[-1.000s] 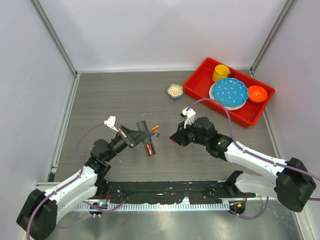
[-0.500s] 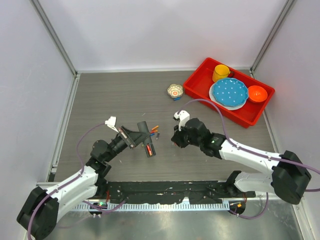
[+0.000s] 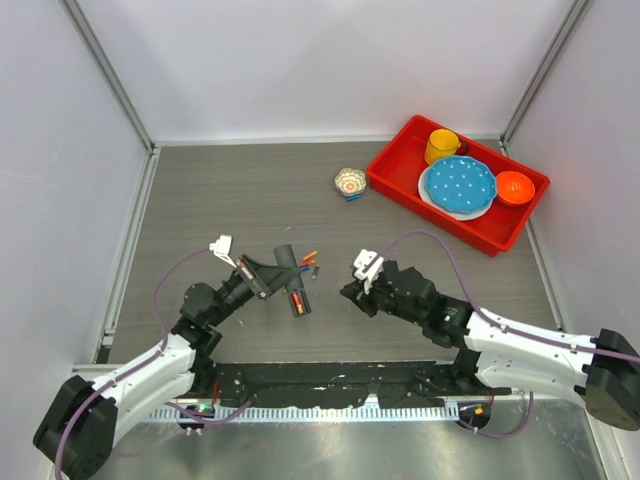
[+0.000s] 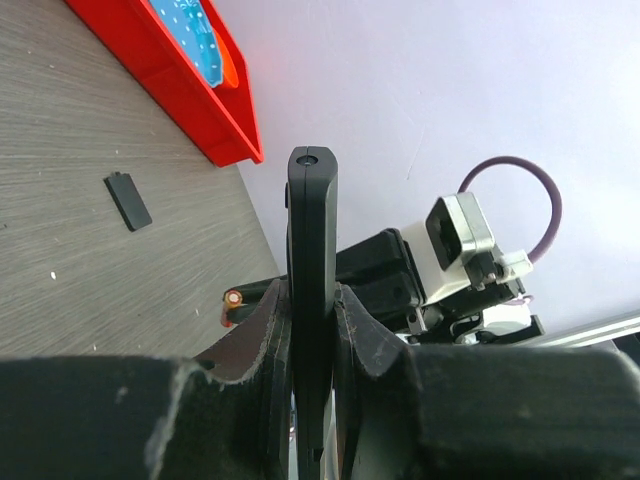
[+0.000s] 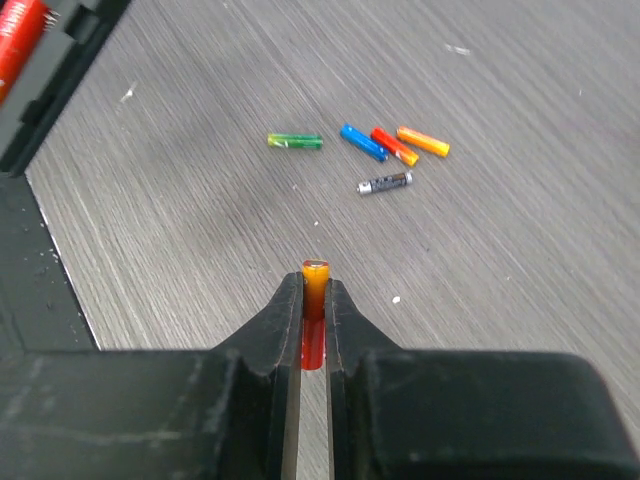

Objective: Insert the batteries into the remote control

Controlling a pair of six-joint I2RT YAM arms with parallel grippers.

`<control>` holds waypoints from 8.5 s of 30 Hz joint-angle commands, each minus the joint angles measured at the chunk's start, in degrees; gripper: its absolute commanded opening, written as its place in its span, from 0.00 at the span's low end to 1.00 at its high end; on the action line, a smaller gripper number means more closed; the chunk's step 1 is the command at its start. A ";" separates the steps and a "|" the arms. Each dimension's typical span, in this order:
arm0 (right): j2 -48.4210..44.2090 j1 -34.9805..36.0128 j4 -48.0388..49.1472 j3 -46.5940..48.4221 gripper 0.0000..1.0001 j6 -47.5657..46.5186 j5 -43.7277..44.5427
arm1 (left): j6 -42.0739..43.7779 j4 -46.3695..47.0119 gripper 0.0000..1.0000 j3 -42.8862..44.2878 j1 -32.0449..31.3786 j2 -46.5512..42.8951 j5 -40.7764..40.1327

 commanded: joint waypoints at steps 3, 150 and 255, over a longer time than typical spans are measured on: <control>-3.40 0.51 12.95 -3.04 0.01 -5.47 -4.35 | 0.96 3.67 0.00 0.32 0.30 -0.46 -0.47; 32.38 2.71 -56.05 52.16 0.01 31.18 -7.78 | -3.09 37.43 0.00 2.52 -3.04 28.29 -9.17; 40.99 -2.48 -71.08 63.94 0.21 19.23 -7.17 | -6.69 39.54 0.00 4.89 -6.11 31.18 -3.98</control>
